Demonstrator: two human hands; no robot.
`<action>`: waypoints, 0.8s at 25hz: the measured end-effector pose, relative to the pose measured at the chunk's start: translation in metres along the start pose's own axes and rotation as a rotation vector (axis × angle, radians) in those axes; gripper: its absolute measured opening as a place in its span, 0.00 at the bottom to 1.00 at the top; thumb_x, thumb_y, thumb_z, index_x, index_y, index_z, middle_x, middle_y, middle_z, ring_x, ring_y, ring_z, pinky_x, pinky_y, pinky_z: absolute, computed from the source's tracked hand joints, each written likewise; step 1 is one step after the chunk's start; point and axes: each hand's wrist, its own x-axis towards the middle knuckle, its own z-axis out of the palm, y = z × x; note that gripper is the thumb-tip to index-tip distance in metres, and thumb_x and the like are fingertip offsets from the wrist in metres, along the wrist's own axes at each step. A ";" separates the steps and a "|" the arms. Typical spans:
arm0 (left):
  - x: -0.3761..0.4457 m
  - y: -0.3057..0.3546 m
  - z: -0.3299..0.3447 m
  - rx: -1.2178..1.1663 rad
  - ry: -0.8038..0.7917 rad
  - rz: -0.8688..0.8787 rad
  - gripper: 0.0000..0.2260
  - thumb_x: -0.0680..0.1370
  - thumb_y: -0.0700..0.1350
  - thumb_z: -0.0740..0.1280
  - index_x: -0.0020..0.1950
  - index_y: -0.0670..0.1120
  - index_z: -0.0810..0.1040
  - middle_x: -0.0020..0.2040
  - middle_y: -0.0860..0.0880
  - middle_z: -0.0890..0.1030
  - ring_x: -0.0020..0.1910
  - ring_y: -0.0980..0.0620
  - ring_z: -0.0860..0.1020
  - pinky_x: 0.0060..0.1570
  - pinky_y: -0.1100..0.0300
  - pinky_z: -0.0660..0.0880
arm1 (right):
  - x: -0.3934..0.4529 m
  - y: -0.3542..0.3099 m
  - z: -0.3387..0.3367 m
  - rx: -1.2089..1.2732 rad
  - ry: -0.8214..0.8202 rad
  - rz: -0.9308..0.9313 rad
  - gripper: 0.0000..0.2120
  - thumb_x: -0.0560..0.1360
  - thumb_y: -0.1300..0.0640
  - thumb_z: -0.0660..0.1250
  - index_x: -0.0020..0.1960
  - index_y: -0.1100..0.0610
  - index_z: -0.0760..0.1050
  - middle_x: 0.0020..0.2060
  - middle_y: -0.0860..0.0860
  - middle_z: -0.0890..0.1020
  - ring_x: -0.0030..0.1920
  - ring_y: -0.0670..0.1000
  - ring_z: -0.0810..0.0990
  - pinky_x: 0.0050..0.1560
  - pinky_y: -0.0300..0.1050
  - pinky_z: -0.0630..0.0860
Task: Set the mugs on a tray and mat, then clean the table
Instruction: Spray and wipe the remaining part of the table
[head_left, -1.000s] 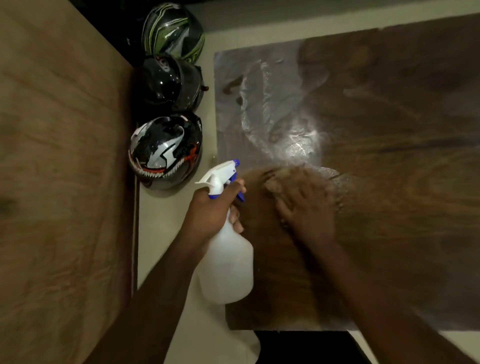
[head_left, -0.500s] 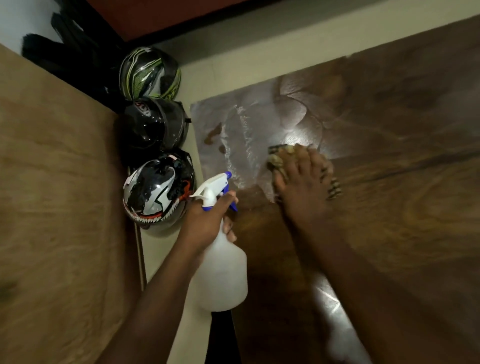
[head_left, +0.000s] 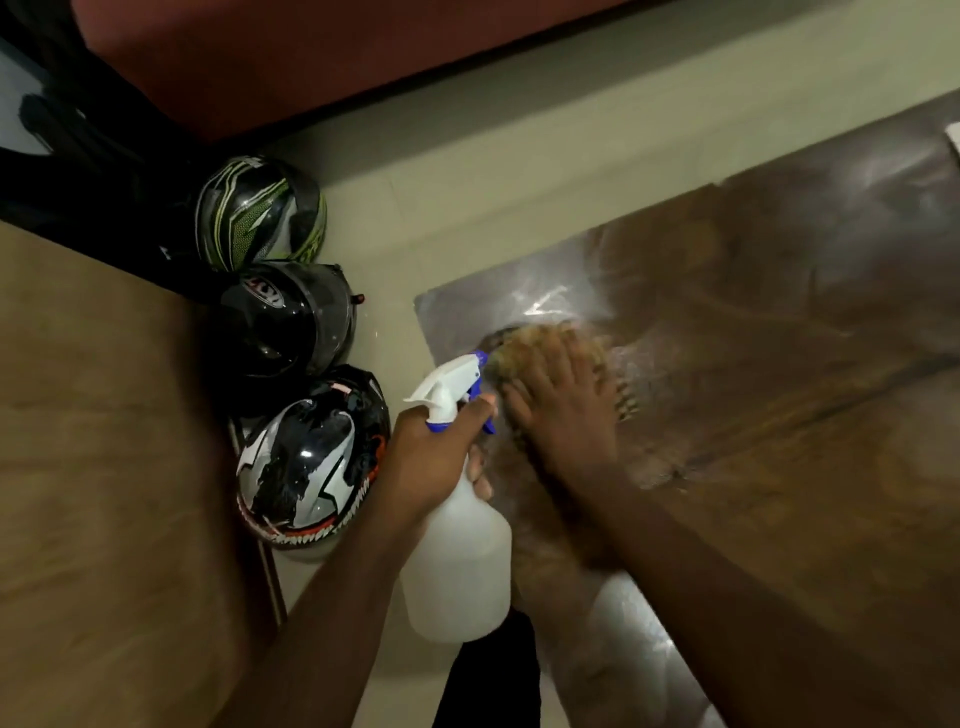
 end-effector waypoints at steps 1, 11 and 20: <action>0.006 0.003 -0.005 0.002 -0.006 0.014 0.07 0.79 0.46 0.68 0.52 0.44 0.80 0.21 0.45 0.70 0.19 0.44 0.72 0.28 0.55 0.74 | -0.007 -0.013 0.005 0.022 -0.024 -0.203 0.22 0.76 0.43 0.58 0.67 0.50 0.71 0.67 0.56 0.73 0.68 0.60 0.70 0.63 0.66 0.67; 0.041 0.026 -0.038 -0.029 -0.086 0.009 0.11 0.78 0.50 0.69 0.53 0.42 0.80 0.21 0.47 0.71 0.20 0.45 0.74 0.30 0.55 0.76 | 0.056 -0.052 0.026 0.018 -0.022 -0.205 0.24 0.76 0.45 0.56 0.68 0.55 0.70 0.67 0.57 0.74 0.68 0.59 0.68 0.64 0.62 0.66; 0.048 0.024 -0.055 -0.008 -0.051 0.002 0.13 0.78 0.49 0.68 0.51 0.39 0.80 0.21 0.47 0.72 0.21 0.45 0.75 0.31 0.57 0.75 | 0.067 -0.063 0.021 0.053 0.026 -0.013 0.26 0.74 0.47 0.62 0.69 0.56 0.69 0.69 0.60 0.70 0.69 0.63 0.67 0.64 0.71 0.62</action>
